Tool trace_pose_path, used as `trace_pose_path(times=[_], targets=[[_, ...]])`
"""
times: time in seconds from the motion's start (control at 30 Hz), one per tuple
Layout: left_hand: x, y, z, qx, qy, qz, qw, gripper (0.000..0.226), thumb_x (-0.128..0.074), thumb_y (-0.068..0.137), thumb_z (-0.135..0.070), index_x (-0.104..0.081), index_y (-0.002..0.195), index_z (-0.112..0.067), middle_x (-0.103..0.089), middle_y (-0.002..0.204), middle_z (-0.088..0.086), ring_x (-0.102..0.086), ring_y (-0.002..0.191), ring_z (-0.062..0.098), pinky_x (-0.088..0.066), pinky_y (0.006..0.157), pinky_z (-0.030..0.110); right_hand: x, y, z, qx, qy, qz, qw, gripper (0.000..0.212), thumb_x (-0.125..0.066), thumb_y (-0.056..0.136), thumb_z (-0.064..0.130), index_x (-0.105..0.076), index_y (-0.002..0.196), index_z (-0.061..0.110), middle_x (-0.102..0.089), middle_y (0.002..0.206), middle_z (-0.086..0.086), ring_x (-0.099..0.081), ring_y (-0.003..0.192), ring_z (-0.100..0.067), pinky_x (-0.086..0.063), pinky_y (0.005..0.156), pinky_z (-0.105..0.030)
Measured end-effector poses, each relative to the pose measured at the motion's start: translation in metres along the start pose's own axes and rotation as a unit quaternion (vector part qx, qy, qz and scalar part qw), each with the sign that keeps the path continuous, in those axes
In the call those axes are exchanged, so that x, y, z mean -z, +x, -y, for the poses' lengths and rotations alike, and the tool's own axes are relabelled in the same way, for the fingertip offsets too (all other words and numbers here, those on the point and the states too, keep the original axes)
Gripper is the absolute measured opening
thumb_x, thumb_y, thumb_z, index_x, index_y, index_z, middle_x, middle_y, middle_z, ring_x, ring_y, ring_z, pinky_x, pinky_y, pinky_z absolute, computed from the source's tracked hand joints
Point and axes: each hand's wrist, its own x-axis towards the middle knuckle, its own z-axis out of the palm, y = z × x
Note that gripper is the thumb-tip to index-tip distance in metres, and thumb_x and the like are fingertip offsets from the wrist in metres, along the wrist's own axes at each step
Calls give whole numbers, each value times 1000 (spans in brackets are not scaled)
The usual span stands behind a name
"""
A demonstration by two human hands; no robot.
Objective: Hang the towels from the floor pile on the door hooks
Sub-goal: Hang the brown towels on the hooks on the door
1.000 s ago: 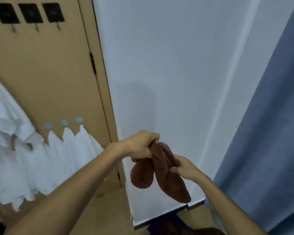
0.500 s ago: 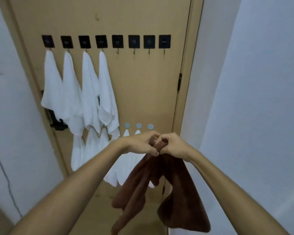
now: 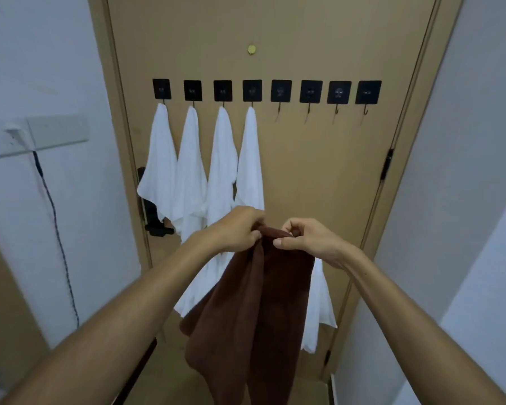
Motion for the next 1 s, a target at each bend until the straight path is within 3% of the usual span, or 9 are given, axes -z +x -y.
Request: trace_pose_path(times=[0.13, 0.2, 0.3, 0.43, 0.6, 0.73, 0.83, 1.0], targets=[[23, 1, 39, 33, -68, -26, 997, 14, -54, 80, -5, -56, 79, -19, -63, 90, -1, -58, 84, 16, -45, 68, 23, -11, 23, 8, -20, 7, 63, 998, 15, -71, 83, 23, -60, 74, 18, -59, 64, 10, -54, 60, -5, -41, 54, -15], [29, 3, 51, 51, -74, -6, 996, 11, -56, 78, -8, -55, 78, -19, -63, 90, 2, -58, 80, 17, -46, 65, 25, -14, 30, 9, -4, 9, 28, 1000, 18, -70, 84, 26, -59, 73, 17, -59, 65, 7, -55, 63, -7, -43, 60, -19], [31, 16, 67, 48, -76, 18, 996, 11, -55, 81, -13, -55, 86, -22, -62, 92, 0, -56, 77, 12, -40, 60, 22, -20, 52, 13, 37, 39, -56, 997, 20, -69, 84, 30, -59, 70, 19, -54, 63, 4, -49, 57, -7, -39, 54, -17], [30, 43, 74, 33, -142, 13, 989, 11, -56, 86, -20, -58, 81, -30, -61, 88, -8, -57, 80, 10, -39, 63, 21, -13, 85, 18, 49, 35, -58, 996, 18, -68, 85, 29, -61, 72, 18, -56, 64, 4, -50, 56, -4, -39, 52, -13], [31, 85, 91, 36, -185, 13, 982, 11, -54, 90, -17, -63, 90, -22, -61, 89, -4, -55, 78, 11, -40, 70, 22, 24, 127, 17, 42, 36, -27, 998, 20, -61, 86, 17, -64, 67, 18, -60, 65, 7, -55, 61, -3, -41, 56, -12], [39, 136, 91, 40, -249, 29, 967, 18, -50, 86, -5, -57, 77, -19, -56, 81, -3, -51, 77, 11, -38, 69, 23, 65, 157, 8, 40, 20, -8, 999, 20, -56, 87, 6, -63, 72, 16, -61, 67, 5, -55, 64, -4, -40, 61, -16], [42, 176, 87, 36, -286, 39, 957, 16, -51, 91, -16, -55, 75, -19, -57, 80, -6, -52, 77, 8, -37, 70, 21, 97, 176, 2, 65, -20, -25, 997, 15, -59, 90, 10, -64, 78, 16, -62, 76, 2, -54, 74, -7, -41, 70, -19], [43, 239, 90, -18, -219, -11, 975, 25, -47, 96, -20, -56, 73, -25, -57, 78, -13, -51, 73, 1, -38, 70, 19, 143, 206, -4, 111, -72, -80, 988, 11, -60, 91, 14, -68, 90, 7, -64, 83, -4, -56, 78, -9, -43, 68, -15]])
